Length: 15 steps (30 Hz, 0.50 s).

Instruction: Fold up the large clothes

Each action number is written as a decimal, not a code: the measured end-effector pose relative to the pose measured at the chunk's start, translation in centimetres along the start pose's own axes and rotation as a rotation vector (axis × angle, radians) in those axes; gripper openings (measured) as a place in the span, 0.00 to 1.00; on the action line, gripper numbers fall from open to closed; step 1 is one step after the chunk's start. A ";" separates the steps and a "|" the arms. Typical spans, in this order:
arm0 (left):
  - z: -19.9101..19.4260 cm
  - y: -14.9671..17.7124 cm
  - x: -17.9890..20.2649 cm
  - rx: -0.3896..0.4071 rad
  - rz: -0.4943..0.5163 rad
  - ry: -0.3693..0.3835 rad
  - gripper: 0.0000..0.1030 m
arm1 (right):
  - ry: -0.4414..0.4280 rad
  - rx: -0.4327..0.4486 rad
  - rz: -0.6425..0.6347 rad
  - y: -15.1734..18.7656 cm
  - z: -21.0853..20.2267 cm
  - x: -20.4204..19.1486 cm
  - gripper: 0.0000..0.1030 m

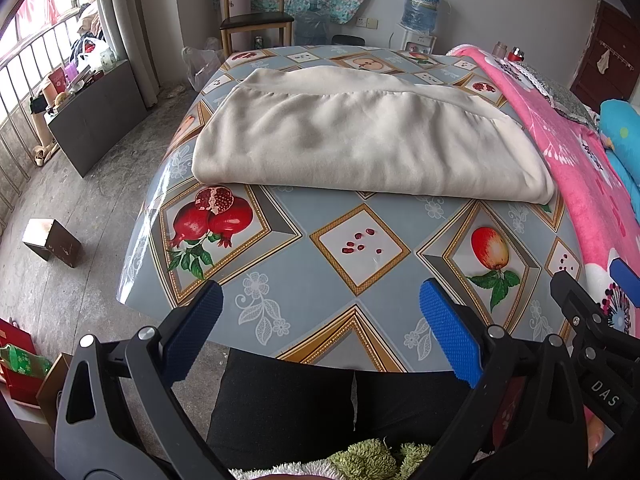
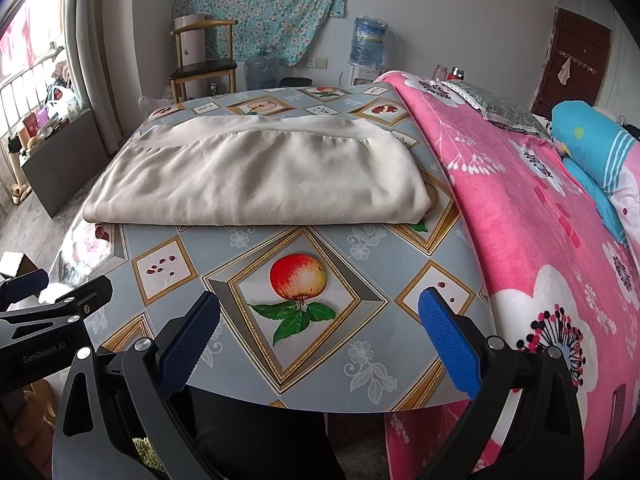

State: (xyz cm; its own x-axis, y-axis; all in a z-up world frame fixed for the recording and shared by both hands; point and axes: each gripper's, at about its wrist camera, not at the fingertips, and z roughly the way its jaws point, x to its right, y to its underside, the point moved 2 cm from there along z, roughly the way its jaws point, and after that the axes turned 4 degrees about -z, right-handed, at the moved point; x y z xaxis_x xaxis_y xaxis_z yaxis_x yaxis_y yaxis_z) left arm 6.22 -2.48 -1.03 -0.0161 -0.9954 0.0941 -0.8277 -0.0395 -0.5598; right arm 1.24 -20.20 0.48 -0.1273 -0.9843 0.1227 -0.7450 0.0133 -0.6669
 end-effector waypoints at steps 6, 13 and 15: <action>0.0 0.0 0.0 0.000 0.001 -0.001 0.93 | 0.001 0.000 0.000 0.0 0.0 -0.1 0.94; 0.0 0.0 0.0 0.000 -0.001 0.000 0.93 | 0.001 0.000 -0.002 0.0 0.0 -0.1 0.94; 0.0 0.0 0.0 0.000 0.000 -0.001 0.93 | 0.001 0.000 -0.002 0.0 -0.1 -0.2 0.94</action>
State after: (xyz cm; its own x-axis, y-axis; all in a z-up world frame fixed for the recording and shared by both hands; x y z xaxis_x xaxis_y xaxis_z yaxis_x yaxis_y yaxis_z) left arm 6.22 -2.49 -1.02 -0.0158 -0.9955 0.0936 -0.8274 -0.0396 -0.5602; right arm 1.24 -20.02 0.51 -0.1264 -0.9841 0.1246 -0.7453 0.0113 -0.6666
